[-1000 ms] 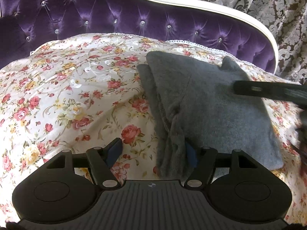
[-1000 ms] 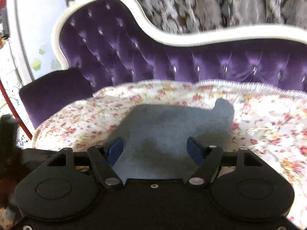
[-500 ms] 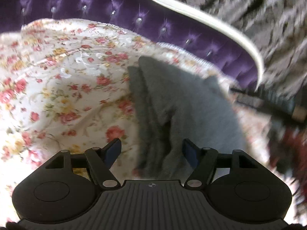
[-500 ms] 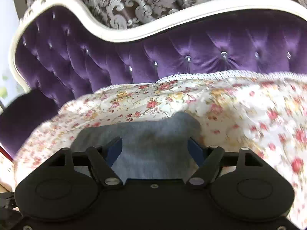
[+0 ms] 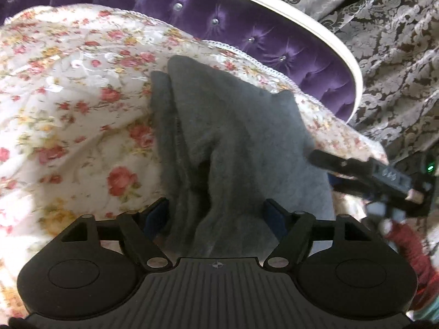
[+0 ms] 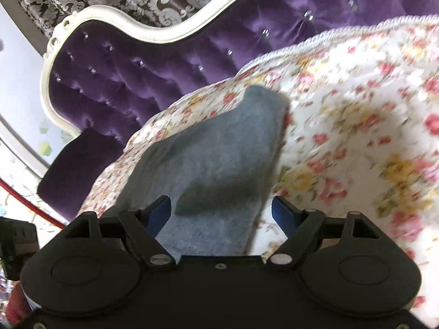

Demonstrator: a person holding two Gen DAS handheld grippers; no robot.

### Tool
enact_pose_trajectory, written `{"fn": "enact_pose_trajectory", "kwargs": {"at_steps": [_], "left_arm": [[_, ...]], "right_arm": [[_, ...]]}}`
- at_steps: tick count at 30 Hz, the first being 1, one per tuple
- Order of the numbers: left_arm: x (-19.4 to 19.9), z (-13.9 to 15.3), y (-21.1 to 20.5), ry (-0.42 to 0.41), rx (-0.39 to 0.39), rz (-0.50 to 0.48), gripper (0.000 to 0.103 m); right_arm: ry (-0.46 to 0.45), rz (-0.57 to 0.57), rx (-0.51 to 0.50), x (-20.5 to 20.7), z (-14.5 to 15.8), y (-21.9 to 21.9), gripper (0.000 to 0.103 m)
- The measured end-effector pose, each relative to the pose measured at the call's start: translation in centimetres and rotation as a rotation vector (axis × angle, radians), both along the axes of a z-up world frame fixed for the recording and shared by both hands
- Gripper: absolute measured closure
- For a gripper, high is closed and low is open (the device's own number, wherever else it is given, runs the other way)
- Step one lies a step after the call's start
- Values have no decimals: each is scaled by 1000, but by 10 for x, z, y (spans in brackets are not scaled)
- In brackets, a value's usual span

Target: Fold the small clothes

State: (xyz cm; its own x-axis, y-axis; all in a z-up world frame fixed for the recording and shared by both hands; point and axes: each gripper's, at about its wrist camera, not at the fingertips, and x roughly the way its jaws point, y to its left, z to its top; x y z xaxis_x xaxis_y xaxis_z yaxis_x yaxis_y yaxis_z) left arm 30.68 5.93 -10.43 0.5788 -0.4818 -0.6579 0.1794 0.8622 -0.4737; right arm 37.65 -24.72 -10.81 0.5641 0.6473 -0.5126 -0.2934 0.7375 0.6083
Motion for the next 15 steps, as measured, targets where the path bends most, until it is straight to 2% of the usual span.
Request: {"fn": "enact_pose_trajectory", "kwargs": {"at_steps": [10,11,12,15], "left_arm": [[22,-9,-8,41,-175,-52,30],[21,-9,-7,46,-180,-55,39],[20,-10,-6,53,-181,-56,55],[18,-16,3,99,-238,-61,69]], "right_arm": [[1,13,156,22,-16,15,13],[-1,16,159,22,-16,17,11],[-3,21,159,23,-15,19,9],[-1,40,157,18,-14,18,9]]}}
